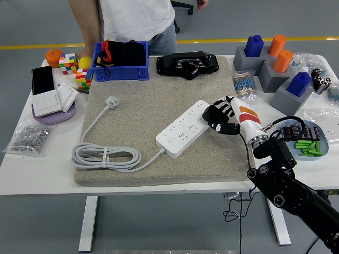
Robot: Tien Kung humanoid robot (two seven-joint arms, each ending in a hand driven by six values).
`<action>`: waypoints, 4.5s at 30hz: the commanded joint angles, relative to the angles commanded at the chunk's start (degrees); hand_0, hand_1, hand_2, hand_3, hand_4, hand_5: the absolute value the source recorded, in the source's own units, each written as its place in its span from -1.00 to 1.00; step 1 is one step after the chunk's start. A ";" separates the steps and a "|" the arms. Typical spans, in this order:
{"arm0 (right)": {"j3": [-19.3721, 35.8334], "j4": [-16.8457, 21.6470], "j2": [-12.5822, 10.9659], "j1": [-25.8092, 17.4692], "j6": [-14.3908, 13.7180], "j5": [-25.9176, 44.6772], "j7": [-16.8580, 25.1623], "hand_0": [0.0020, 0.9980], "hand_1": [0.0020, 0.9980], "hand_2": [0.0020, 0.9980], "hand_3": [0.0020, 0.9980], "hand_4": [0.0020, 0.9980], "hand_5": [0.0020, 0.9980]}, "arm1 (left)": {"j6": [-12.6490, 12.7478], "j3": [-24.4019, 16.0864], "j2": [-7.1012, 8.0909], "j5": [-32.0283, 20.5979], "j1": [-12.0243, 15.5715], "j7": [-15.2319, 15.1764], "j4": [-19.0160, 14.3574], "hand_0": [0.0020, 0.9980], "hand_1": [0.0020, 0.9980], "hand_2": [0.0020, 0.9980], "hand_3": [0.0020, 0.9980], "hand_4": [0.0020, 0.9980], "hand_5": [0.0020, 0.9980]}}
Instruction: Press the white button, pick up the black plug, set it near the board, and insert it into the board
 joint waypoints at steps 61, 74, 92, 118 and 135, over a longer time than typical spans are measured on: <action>-5.61 -0.68 0.00 1.55 -0.24 2.27 -1.27 -0.01 -0.02 0.00 0.23 0.74 -1.00 | -0.07 -0.61 0.06 0.71 0.26 0.06 0.00 0.37 0.35 0.32 0.37 0.12 -0.62; -5.91 0.67 0.00 1.58 2.37 6.06 -0.43 0.58 0.59 0.52 0.67 1.00 -0.38 | -0.10 -0.84 0.00 1.05 0.36 0.10 0.00 0.37 0.35 0.32 0.37 0.12 -0.63; -5.12 5.32 0.00 0.40 4.09 6.39 -0.27 0.64 0.62 0.56 0.69 1.00 -0.27 | -0.05 -0.93 -0.07 0.94 0.31 0.07 0.00 0.37 0.35 0.32 0.37 0.11 -0.64; 1.44 23.64 -6.68 -14.40 4.36 6.75 5.73 0.64 0.53 0.40 0.45 1.00 -0.38 | 0.14 -0.07 -0.31 -0.38 -0.23 -0.10 0.00 0.37 0.35 0.32 0.37 0.11 -0.64; -2.18 20.41 -4.55 -13.32 4.29 7.04 6.52 0.65 0.52 0.38 0.44 1.00 -0.39 | 0.04 0.39 -0.38 -0.60 -0.01 -0.12 0.00 0.37 0.35 0.32 0.37 0.12 -0.65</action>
